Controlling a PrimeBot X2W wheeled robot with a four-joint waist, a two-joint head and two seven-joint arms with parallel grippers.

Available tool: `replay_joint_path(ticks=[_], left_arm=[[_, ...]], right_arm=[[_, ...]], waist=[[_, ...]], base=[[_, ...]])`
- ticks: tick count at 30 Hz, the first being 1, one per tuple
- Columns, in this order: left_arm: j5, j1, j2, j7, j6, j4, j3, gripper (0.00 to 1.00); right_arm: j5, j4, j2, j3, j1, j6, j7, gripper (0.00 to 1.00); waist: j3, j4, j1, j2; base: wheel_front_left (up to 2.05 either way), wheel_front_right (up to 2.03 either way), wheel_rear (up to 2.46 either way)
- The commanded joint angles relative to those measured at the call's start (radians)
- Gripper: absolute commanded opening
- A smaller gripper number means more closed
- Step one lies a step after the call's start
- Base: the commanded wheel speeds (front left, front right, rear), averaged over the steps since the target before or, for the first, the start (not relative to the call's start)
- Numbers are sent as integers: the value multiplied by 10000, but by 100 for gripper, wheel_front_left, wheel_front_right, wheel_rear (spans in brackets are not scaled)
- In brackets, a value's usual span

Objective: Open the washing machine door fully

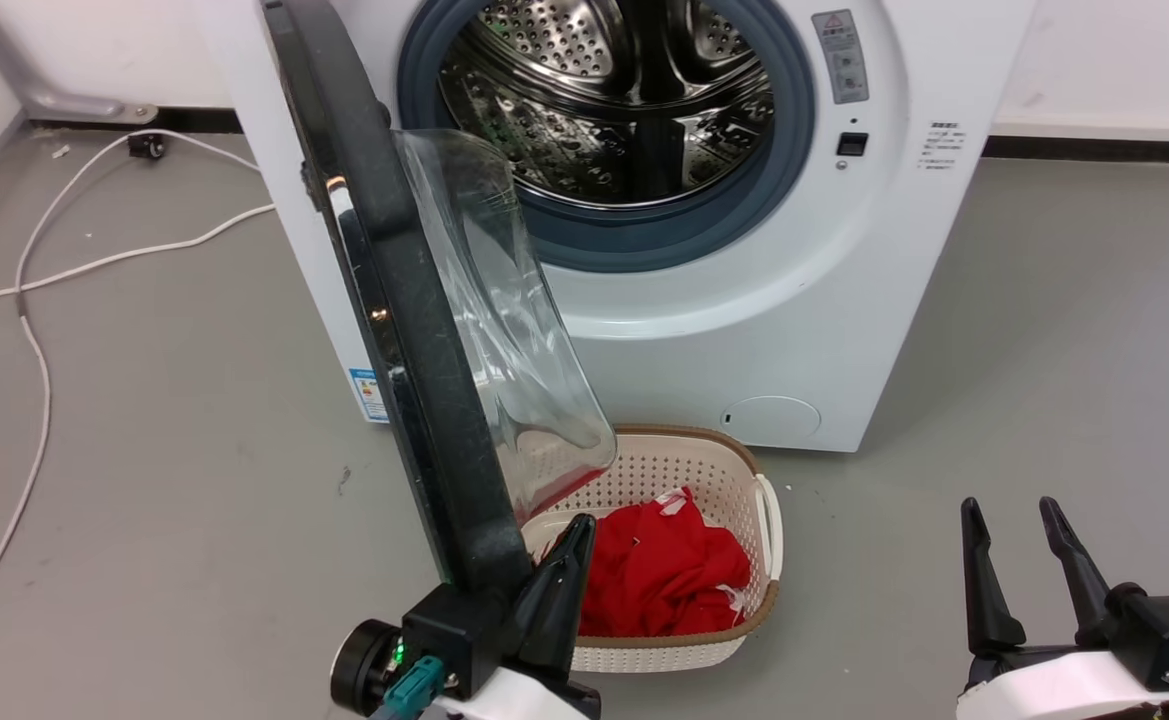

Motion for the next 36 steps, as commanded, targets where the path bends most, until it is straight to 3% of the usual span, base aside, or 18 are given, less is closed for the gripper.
replay_joint_path(ticks=[1, 23, 36], left_arm=[[62, 135, 126, 19, 162, -148, 167, 0], [18, 707, 964, -24, 969, -1205, 1143, 0], [-416, 268, 1537, -593, 1324, -599, 2709, 0]], right_arm=[[27, 14, 29, 7, -168, -6, -20, 100], [-9, -95, 24, -170, -357, -6, 62, 100], [-143, -203, 24, -119, -661, -6, 158, 100]], waist=[[42, 146, 0, 0], [439, 2697, 0, 0], [831, 3021, 0, 0]], base=[[0, 0, 0], [0, 0, 0], [0, 0, 0]])
